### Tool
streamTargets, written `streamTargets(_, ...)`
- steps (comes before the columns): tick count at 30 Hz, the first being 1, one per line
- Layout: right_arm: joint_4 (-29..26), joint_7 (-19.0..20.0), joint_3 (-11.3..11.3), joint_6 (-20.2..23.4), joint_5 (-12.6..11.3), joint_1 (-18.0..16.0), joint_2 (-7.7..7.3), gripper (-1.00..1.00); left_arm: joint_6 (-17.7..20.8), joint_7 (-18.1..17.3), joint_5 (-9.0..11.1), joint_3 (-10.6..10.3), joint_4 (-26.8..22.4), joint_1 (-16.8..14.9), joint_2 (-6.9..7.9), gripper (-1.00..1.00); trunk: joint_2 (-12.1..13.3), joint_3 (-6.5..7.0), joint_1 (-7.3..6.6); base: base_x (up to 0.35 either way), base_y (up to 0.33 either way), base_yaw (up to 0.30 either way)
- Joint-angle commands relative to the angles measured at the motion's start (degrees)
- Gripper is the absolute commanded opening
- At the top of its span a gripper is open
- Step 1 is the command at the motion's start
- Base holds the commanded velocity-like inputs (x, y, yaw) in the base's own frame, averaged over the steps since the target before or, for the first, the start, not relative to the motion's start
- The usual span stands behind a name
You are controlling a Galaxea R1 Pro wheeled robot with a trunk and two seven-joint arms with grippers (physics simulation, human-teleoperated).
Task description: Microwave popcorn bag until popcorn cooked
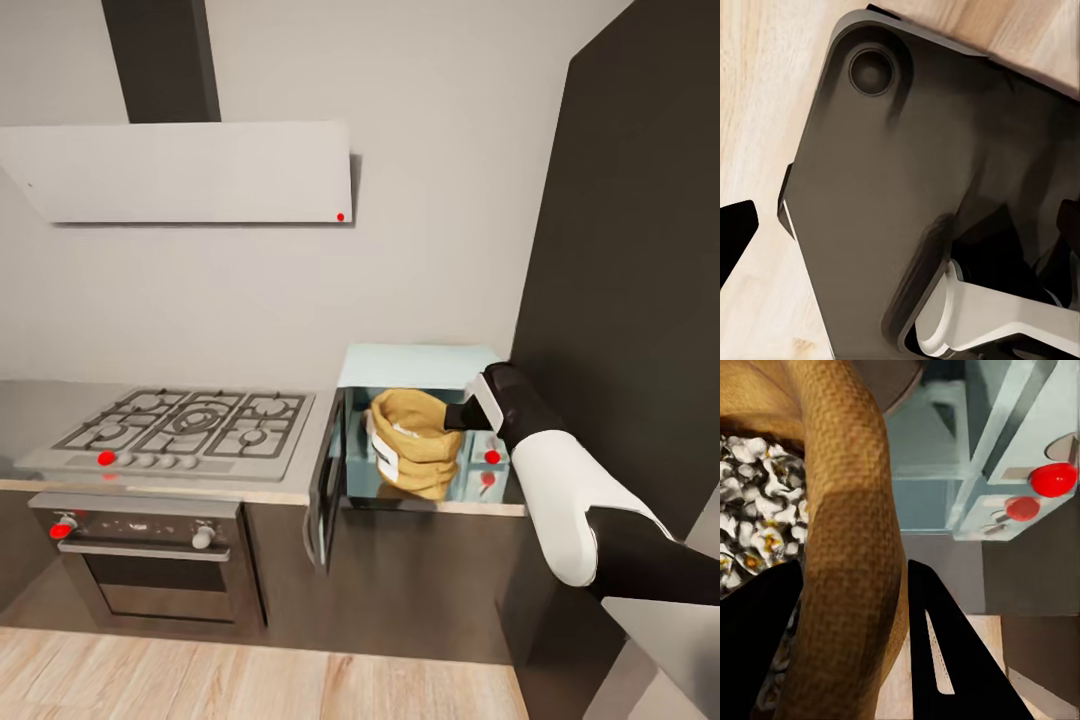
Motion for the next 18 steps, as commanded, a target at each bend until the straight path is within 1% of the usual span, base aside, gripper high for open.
streamTargets(1,-0.43,-0.14,-0.54,0.2,0.6,-0.08,0.08,-1.0,-0.09,0.03,0.07,0.32,-0.02,-0.02,-0.02,1.0,-0.07,-0.07,0.03,0.215,0.0,0.0)
streamTargets(2,-1.74,-0.17,-0.54,0.2,1.19,-0.08,0.08,-1.0,-0.11,0.03,0.07,0.32,-0.02,-0.02,-0.02,1.0,-0.07,-0.07,0.03,0.205,0.0,0.0)
streamTargets(9,-1.42,-0.16,-0.53,0.2,1.22,-0.08,0.08,-1.0,-0.12,0.03,0.07,0.34,-0.02,-0.02,-0.02,1.0,-0.07,-0.07,0.03,0.147,0.0,0.0)
streamTargets(14,-1.27,-0.17,-0.53,0.2,1.17,-0.08,0.08,-1.0,-0.13,0.03,0.07,0.34,-0.02,-0.02,-0.02,1.0,-0.07,-0.07,0.03,0.092,0.0,0.0)
streamTargets(18,-1.08,-0.24,-0.53,0.2,1.04,-0.08,0.16,-1.0,-0.13,0.03,0.07,0.34,-0.02,-0.02,-0.02,1.0,-0.07,-0.07,0.03,0.017,0.0,0.0)
